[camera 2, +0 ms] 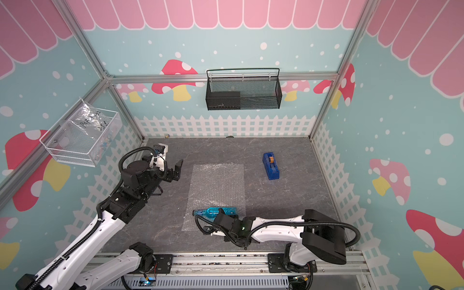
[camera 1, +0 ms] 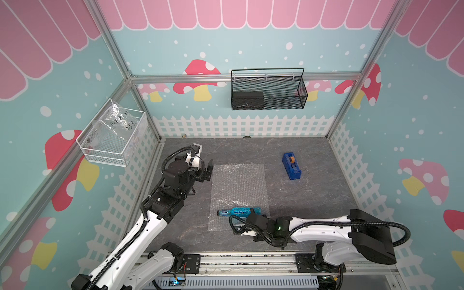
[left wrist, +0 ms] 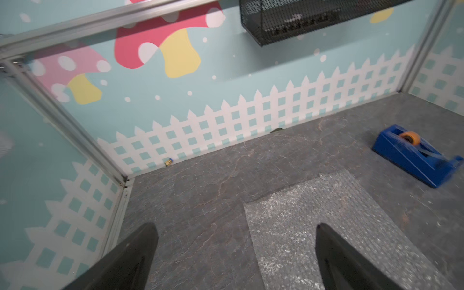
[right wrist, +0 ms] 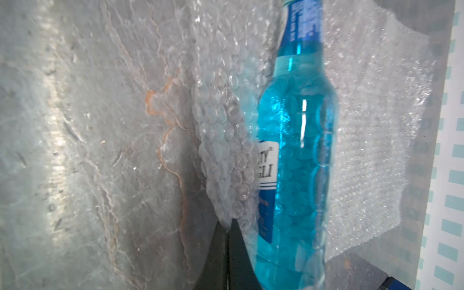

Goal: Wrap wine bottles in bubble wrap
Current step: Wrap the wine bottle in bubble wrap.

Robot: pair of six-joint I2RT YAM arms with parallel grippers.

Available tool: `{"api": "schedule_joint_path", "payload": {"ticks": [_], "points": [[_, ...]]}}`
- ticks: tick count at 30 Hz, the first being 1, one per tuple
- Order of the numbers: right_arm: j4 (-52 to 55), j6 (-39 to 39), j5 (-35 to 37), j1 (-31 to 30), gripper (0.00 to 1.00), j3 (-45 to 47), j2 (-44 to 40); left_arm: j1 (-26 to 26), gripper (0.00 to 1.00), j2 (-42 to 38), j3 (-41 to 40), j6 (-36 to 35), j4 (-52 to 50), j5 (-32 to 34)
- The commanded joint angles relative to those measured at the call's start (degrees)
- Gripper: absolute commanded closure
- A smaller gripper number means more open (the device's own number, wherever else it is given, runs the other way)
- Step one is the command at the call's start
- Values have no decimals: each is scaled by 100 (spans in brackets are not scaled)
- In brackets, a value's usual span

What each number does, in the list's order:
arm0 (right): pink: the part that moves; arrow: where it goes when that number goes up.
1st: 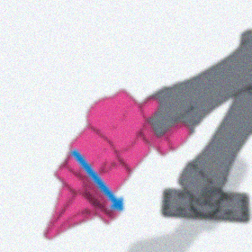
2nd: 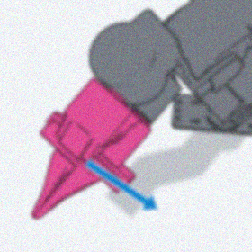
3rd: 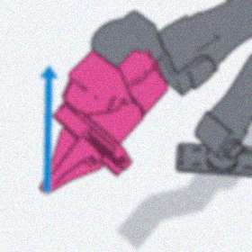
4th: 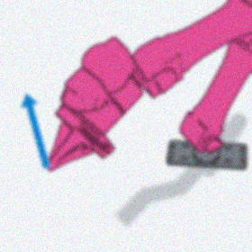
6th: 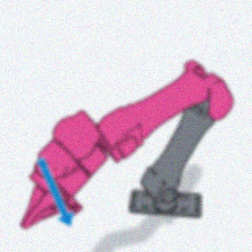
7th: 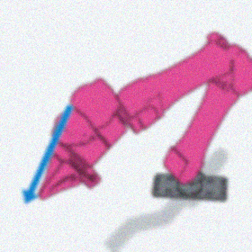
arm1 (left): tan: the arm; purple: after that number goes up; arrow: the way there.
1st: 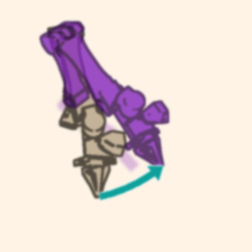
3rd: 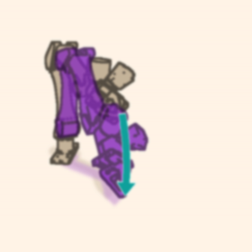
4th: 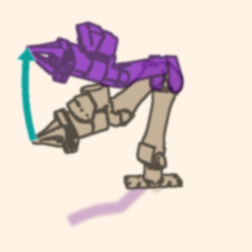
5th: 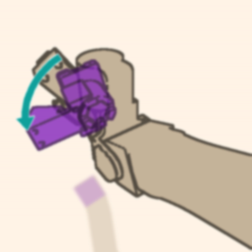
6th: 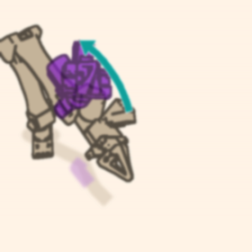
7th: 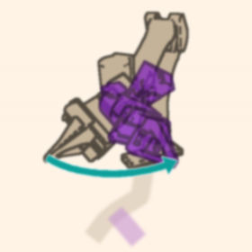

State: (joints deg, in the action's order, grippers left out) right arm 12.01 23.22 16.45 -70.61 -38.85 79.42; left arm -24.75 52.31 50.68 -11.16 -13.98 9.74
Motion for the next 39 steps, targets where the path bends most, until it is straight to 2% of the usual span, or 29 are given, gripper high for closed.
{"api": "schedule_joint_path", "payload": {"ticks": [1,4,6,10,13,25,31,39], "points": [[131,514,-245,159,100,-177,-185,-91,0,-247,-391,-765,-211,-1156],[177,721,-346,378,100,-253,-191,-224,1,-387,-682,-1080,-241,-1605],[188,841,-460,605,100,-322,-149,-333,1,-406,-779,-1407,-251,-1654],[170,1070,-584,1069,100,-557,46,-687,2,-340,-934,-2001,-367,-1610],[176,1274,-710,1310,100,-757,196,-973,2,-219,-925,-2440,-552,-1322],[336,1703,-1289,1883,100,-1315,690,-1337,4,-301,-990,-2549,-1018,-1940],[563,1754,-1468,2098,100,-1717,1017,-1895,6,-178,-1396,-2911,-853,-1545],[816,1791,-1738,2305,100,-2075,1397,-2015,8,-345,-1924,-2866,-255,-1606]]}}
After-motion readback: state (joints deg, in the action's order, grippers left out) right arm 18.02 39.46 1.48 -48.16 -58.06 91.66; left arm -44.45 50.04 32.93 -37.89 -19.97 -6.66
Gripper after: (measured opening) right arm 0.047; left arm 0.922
